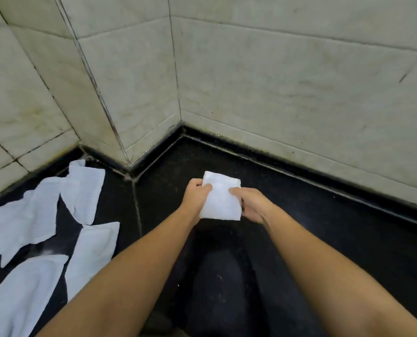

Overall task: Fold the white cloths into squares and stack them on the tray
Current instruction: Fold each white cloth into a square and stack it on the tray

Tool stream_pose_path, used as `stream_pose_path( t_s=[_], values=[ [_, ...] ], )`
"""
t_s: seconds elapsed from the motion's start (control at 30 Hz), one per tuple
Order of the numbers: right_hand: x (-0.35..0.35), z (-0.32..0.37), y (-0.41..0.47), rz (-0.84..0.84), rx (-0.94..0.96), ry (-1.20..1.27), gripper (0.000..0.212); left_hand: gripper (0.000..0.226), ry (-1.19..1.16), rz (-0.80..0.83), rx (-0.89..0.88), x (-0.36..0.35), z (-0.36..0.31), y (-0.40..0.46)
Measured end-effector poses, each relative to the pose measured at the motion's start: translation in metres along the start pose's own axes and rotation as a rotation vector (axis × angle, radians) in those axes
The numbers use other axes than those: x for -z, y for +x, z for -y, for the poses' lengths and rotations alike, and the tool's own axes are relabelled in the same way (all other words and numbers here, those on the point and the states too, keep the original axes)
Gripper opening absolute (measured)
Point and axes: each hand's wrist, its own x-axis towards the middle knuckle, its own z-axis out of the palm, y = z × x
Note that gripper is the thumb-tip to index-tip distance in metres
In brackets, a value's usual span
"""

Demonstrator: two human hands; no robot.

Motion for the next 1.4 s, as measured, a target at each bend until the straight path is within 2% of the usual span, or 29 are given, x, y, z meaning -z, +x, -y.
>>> stream_pose_path(
  t_s=[0.1,0.3,0.43,0.53,0.6,0.73,0.87,1.0,1.17,1.4],
  values=[
    [0.01,-0.011,-0.031,-0.132,0.071,0.12,0.024,0.032,-0.074,0.16,0.009,-0.006,-0.002,-0.025],
    [0.049,-0.051,-0.118,-0.575,0.396,-0.118,0.025,0.023,-0.281,0.578,0.143,-0.055,0.014,-0.081],
    [0.096,-0.084,-0.185,-0.786,0.432,-0.139,0.028,0.026,-0.251,0.741,0.252,-0.112,0.034,-0.134],
    [0.132,-0.11,-0.24,-0.948,0.432,-0.116,0.028,0.035,-0.179,0.858,0.25,-0.16,0.051,-0.176],
    [0.157,-0.13,-0.278,-1.05,0.411,-0.082,0.028,0.032,-0.077,0.917,0.159,-0.192,0.063,-0.211],
    [0.202,-0.181,-0.361,-1.247,0.385,-0.025,0.031,0.021,0.245,0.912,-0.164,-0.253,0.092,-0.299],
    [0.248,-0.235,-0.448,-1.427,0.314,-0.03,0.034,0.024,0.318,0.966,-0.381,-0.311,0.136,-0.395],
    [0.302,-0.298,-0.542,-1.549,0.212,-0.076,0.034,0.026,0.328,1.01,-0.461,-0.368,0.191,-0.501],
    [0.362,-0.361,-0.651,-1.65,0.097,-0.152,0.036,0.042,0.369,1.042,-0.525,-0.426,0.238,-0.617],
    [0.446,-0.395,-0.741,-1.71,0.069,-0.14,0.025,0.04,0.395,1.124,-0.6,-0.508,0.258,-0.712]
  ],
)
